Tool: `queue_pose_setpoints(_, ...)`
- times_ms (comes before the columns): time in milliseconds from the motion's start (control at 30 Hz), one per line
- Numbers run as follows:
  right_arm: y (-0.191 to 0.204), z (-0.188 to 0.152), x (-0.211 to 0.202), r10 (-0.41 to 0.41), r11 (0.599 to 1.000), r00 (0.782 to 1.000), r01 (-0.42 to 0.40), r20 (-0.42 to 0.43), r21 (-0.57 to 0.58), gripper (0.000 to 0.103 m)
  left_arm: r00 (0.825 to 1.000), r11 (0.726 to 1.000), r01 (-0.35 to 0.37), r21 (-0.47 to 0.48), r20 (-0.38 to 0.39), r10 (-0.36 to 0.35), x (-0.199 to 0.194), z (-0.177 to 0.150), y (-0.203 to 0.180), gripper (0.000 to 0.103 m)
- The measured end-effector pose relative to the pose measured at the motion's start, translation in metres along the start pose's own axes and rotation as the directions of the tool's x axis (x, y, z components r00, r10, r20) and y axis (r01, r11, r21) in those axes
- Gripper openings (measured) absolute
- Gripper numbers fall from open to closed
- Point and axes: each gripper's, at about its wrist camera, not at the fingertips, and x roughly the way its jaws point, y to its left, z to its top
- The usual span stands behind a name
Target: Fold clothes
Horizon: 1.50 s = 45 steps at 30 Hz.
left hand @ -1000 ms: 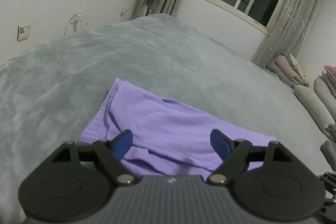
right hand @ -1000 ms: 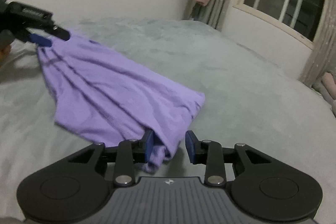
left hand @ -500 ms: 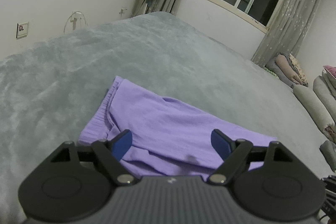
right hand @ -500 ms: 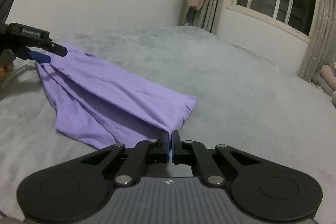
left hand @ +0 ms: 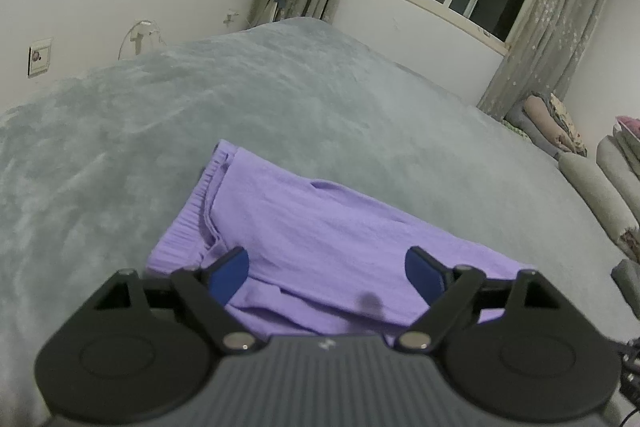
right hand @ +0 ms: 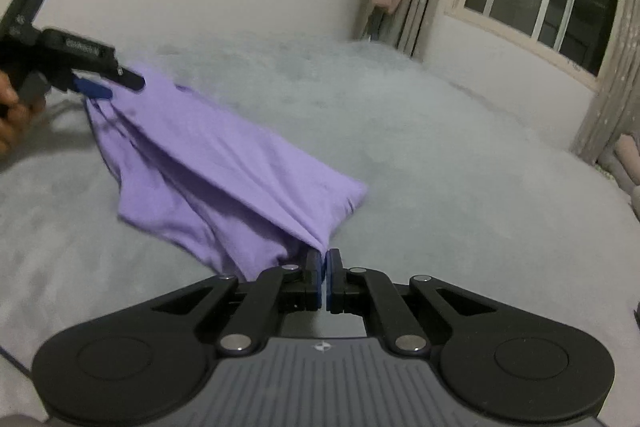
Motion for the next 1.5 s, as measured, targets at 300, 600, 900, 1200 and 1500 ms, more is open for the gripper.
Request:
queue_pose_setpoints(300,0.006,-0.007,-0.005,0.096,0.993,0.991,-0.102,-0.093,-0.061,0.001,1.000,1.000,0.004,-0.003,-0.005,-0.004,0.000,0.001,0.003,0.088)
queue_pose_setpoints(600,0.003,-0.002,-0.004,0.044,0.999,0.999,-0.044,-0.016,-0.024,0.015,1.000,1.000,0.003,0.004,-0.003,-0.003,-0.001,-0.002,0.001,0.089)
queue_pose_setpoints(900,0.006,-0.007,0.009,0.158,0.987,0.985,-0.157,-0.072,0.017,0.009,1.000,1.000,0.007,0.002,-0.006,-0.007,-0.002,-0.002,0.002,0.090)
queue_pose_setpoints(1200,-0.072,-0.014,0.038,0.205,0.786,0.977,-0.202,0.061,0.584,0.063,1.000,0.999,0.014,-0.034,0.011,-0.014,-0.009,0.004,0.006,0.092)
queue_pose_setpoints(1500,-0.065,-0.016,0.082,0.336,0.595,0.936,-0.301,0.109,0.745,0.049,0.989,0.987,-0.119,-0.110,0.077,0.128,-0.019,0.014,0.030,0.095)
